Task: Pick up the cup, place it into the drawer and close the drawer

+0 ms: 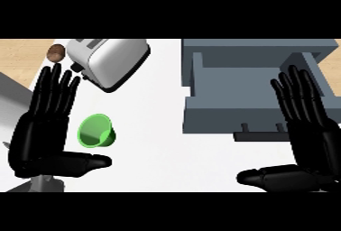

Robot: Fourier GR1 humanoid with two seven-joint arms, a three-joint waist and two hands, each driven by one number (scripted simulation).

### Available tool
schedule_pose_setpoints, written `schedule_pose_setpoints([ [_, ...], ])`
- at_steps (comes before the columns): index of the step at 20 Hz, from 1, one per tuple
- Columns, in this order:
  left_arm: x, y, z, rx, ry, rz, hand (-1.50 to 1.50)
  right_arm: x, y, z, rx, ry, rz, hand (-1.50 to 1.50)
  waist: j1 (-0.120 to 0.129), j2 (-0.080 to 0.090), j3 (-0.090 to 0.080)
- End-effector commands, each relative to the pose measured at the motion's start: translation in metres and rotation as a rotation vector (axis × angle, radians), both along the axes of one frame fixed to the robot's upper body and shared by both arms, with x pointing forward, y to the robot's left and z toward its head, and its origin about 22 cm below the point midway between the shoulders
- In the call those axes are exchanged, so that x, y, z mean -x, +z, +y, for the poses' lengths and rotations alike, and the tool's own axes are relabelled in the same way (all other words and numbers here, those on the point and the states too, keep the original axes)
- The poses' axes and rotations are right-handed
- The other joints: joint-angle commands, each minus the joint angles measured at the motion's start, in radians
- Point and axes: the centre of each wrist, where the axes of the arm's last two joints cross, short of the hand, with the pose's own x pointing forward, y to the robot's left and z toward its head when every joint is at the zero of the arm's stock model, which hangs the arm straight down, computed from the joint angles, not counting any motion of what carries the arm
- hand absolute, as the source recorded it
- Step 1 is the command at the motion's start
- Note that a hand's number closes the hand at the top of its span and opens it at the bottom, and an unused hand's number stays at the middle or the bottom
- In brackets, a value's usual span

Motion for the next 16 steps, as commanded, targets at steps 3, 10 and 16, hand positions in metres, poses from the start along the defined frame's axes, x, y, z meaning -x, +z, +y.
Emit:
schedule_pose_setpoints([
  [3,-0.005,-0.004,0.015,-0.009,0.039,0.013,-1.5,-0.004,0.015,-0.001,0.009,0.008,0.002,-1.5,0.0,0.0,0.0],
  [10,-0.016,-0.038,0.01,0.012,0.067,0.074,-1.5,-0.002,0.01,-0.006,-0.005,-0.015,-0.01,-1.5,-0.001,0.0,0.0],
  [16,0.005,-0.05,0.02,-0.028,0.099,0.142,-1.5,0.004,0.02,-0.007,0.009,-0.012,-0.019,-1.5,0.001,0.0,0.0],
])
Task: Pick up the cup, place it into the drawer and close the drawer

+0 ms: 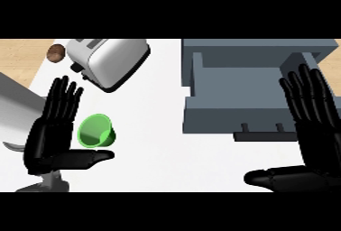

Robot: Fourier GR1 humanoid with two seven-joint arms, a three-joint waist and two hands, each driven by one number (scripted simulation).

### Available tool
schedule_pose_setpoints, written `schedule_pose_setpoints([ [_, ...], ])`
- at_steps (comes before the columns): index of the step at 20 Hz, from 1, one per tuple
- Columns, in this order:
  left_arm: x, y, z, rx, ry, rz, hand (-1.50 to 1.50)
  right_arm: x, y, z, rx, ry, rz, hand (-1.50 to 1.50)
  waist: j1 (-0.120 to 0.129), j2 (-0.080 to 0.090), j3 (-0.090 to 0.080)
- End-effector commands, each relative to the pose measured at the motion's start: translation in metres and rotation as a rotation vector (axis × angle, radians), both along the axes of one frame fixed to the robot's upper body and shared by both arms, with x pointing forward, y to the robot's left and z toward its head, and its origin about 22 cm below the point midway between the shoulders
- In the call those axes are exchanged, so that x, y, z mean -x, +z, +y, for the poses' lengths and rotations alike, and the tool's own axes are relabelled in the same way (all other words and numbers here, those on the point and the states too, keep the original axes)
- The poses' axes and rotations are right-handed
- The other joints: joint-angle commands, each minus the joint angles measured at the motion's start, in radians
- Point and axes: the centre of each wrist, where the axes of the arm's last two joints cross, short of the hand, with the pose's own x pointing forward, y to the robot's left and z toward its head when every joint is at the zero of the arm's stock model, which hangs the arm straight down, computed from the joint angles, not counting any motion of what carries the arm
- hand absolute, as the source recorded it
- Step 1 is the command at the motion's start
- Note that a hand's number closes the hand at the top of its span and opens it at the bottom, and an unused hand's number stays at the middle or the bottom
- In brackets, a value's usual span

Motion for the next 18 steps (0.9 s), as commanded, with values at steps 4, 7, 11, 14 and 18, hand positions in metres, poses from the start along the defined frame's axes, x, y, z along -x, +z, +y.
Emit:
schedule_pose_setpoints([
  [4,0.011,-0.041,0.032,-0.022,0.064,0.06,-1.5,0.013,-0.001,0.001,0.013,-0.006,0.004,-1.5,-0.002,0.0,0.0],
  [7,0.005,-0.051,0.026,-0.015,0.08,0.099,-1.5,-0.006,0.003,-0.021,-0.005,0.013,-0.004,-1.5,-0.002,0.0,0.0],
  [11,-0.006,-0.066,0.034,-0.03,0.083,0.09,-1.5,-0.001,-0.002,-0.001,0.006,0.001,-0.001,-1.5,-0.001,0.0,0.0],
  [14,-0.004,-0.075,0.023,-0.057,0.098,0.101,-1.5,0.004,0.017,0.002,-0.007,0.018,0.012,-1.5,-0.001,0.0,0.0],
  [18,0.016,-0.107,0.049,-0.027,0.087,0.134,-1.5,0.019,0.009,-0.02,-0.015,0.017,0.003,-1.5,-0.003,0.0,0.0],
])
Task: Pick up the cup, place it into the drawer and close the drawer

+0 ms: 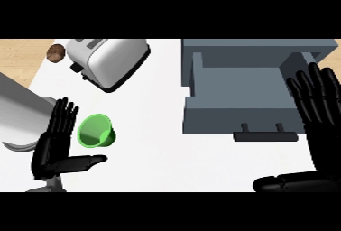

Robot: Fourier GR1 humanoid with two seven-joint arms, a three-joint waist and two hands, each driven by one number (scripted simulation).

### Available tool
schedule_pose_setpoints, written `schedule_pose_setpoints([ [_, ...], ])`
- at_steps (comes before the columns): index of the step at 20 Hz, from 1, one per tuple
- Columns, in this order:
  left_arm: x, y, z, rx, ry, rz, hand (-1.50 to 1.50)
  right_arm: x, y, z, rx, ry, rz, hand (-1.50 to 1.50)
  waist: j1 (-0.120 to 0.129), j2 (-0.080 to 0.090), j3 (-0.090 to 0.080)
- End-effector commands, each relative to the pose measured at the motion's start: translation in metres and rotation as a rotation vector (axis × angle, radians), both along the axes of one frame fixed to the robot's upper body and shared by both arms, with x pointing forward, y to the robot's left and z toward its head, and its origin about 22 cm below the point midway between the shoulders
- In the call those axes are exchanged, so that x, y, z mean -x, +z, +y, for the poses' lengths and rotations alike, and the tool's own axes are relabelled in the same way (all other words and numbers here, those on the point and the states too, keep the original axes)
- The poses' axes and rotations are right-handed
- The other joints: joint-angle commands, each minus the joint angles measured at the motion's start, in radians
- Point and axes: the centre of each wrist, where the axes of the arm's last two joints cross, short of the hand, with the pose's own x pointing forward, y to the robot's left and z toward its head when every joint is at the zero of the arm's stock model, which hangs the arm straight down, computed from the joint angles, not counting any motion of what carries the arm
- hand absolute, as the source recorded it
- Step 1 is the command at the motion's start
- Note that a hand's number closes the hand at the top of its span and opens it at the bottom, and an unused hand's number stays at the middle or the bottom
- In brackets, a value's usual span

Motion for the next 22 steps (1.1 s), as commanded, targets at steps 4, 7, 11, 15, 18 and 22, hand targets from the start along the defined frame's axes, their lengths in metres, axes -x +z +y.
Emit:
schedule_pose_setpoints([
  [4,-0.002,-0.017,0.008,-0.018,0.0,0.028,-1.5,-0.016,0.009,0.01,0.0,-0.002,0.003,-1.5,0.002,0.0,0.0],
  [7,-0.016,-0.047,0.01,-0.003,-0.008,0.044,-1.5,-0.018,0.005,-0.004,-0.009,0.01,-0.009,-1.5,-0.001,0.001,0.0],
  [11,0.009,-0.065,0.006,0.015,0.014,0.055,-1.5,-0.007,0.007,-0.008,0.009,0.016,0.011,-1.5,0.001,0.0,0.0],
  [15,-0.002,-0.078,0.021,0.027,0.032,0.036,-1.5,-0.018,-0.009,0.006,-0.001,0.013,0.012,-1.5,0.001,0.001,0.0],
  [18,-0.012,-0.073,0.032,0.024,0.071,0.036,-1.5,-0.003,0.006,-0.002,0.005,0.02,-0.002,-1.5,-0.001,0.0,0.0],
  [22,-0.005,-0.1,0.031,0.023,0.041,0.064,-1.5,-0.005,-0.001,-0.008,-0.005,0.017,0.013,-1.5,-0.003,0.001,0.0],
])
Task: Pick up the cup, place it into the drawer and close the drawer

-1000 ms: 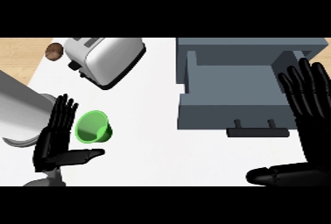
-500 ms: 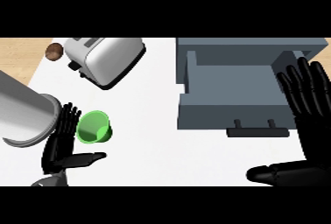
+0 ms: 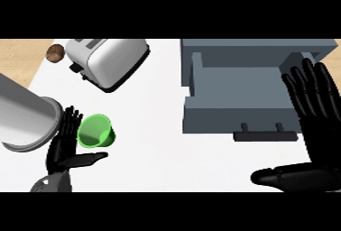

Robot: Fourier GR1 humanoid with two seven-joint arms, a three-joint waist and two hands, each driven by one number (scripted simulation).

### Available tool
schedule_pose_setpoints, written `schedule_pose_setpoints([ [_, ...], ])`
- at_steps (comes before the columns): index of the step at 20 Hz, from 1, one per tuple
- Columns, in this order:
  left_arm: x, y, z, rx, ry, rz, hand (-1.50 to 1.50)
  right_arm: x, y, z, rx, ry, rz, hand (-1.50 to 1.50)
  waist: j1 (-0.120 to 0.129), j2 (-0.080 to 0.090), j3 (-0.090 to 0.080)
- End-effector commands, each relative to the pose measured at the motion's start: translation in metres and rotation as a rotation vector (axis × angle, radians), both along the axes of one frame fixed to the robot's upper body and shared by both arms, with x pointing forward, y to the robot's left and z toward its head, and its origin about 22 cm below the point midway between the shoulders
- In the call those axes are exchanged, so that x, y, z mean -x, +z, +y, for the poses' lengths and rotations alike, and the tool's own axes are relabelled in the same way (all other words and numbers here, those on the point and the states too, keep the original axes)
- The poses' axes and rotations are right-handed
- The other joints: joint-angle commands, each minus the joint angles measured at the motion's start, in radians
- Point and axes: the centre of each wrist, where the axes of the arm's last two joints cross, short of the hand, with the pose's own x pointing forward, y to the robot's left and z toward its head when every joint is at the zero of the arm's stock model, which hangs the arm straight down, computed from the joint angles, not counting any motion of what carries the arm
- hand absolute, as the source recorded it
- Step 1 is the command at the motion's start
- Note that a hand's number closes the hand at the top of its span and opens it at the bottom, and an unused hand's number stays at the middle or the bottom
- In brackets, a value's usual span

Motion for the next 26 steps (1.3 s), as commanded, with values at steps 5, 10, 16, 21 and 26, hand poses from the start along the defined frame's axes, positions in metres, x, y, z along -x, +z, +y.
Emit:
schedule_pose_setpoints([
  [5,0.01,-0.02,0.016,0.015,0.001,0.015,-1.5,0.012,-0.008,0.011,0.02,0.015,-0.005,-1.5,-0.002,0.0,0.0],
  [10,-0.005,-0.028,-0.008,0.01,-0.033,0.001,-1.5,0.012,0.016,0.006,0.019,0.009,-0.015,-1.5,-0.002,0.0,0.0],
  [16,-0.012,-0.024,0.001,0.047,-0.042,-0.041,-1.5,-0.002,0.006,0.013,0.002,0.02,-0.006,-1.5,0.0,0.0,0.0],
  [21,-0.022,-0.025,-0.006,0.087,-0.022,-0.005,-1.5,0.007,0.009,0.018,0.013,0.014,-0.014,-1.5,-0.003,0.001,0.0],
  [26,-0.018,-0.035,-0.019,0.159,-0.075,-0.015,-1.5,0.01,0.011,0.004,0.004,0.002,0.001,-1.5,-0.006,0.002,-0.001],
])
